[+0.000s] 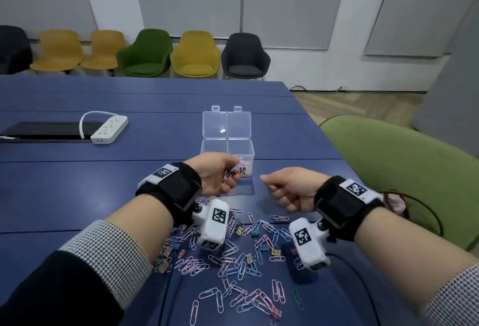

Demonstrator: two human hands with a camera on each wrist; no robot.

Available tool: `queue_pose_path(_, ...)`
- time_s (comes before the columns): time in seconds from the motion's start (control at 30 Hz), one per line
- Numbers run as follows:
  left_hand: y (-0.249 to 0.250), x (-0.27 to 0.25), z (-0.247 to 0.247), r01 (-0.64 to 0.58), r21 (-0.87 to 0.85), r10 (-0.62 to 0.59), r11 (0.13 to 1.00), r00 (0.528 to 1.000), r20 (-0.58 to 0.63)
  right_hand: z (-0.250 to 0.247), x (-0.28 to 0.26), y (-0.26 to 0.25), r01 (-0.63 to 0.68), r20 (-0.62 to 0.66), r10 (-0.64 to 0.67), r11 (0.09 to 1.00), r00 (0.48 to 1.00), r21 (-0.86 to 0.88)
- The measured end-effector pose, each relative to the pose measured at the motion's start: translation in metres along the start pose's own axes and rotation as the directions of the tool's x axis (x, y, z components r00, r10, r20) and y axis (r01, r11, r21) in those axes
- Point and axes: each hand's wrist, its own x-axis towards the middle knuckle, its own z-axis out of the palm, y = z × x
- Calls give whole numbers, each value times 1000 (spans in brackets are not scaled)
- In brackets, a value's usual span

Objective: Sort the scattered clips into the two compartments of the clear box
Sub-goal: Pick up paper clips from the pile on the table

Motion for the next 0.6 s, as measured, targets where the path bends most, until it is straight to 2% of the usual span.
queue_pose_path(0.07, 12, 2, 3, -24, 181, 38, 983, 997, -74, 1, 3, -12, -58, -52, 42, 932, 998, -358)
queue_pose_path(0.1, 20, 4, 4, -47, 241, 74, 969, 992, -104, 0, 5, -20, -70, -96, 21, 833, 995, -548)
queue_pose_path(0.13, 27, 6, 5, -78, 267, 115, 961, 985, -129, -1, 8, -28, -85, -148, -33, 693, 988, -716)
queue_pose_path(0.17, 35, 9, 5, -112, 259, 154, 959, 977, -149, -2, 10, -38, -97, -187, -111, 546, 976, -832)
queue_pose_path(0.2, 42, 11, 6, -152, 216, 189, 964, 969, -161, -2, 14, -48, -92, -207, -208, 457, 956, -885)
queue_pose_path(0.23, 49, 15, 8, -200, 147, 224, 969, 959, -172, -3, 19, -56, -70, -229, -302, 457, 925, -887)
queue_pose_path(0.3, 60, 22, 10, -294, -26, 284, 955, 938, -200, -5, 34, -70, 73, -284, -471, 607, 835, -792)
queue_pose_path(0.33, 63, 26, 11, -324, -77, 300, 943, 928, -222, -5, 44, -76, 178, -319, -551, 667, 771, -723)
queue_pose_path(0.4, 66, 34, 8, -336, -79, 307, 938, 917, -256, -3, 61, -86, 369, -406, -639, 737, 653, -567)
queue_pose_path(0.43, 65, 36, 6, -324, -68, 298, 943, 920, -253, -1, 69, -89, 450, -443, -654, 750, 613, -485)
queue_pose_path(0.47, 64, 38, 2, -310, -66, 287, 948, 928, -237, 3, 76, -92, 517, -471, -649, 761, 598, -392)
queue_pose_path(0.5, 62, 39, -2, -303, -72, 282, 950, 935, -215, 7, 81, -95, 565, -490, -628, 771, 604, -293)
queue_pose_path(0.57, 57, 38, -9, -326, -86, 306, 941, 933, -189, 14, 91, -97, 619, -500, -589, 775, 636, -127)
queue_pose_path(0.6, 56, 34, -12, -361, -92, 336, 928, 918, -211, 17, 95, -99, 633, -496, -578, 771, 648, -73)
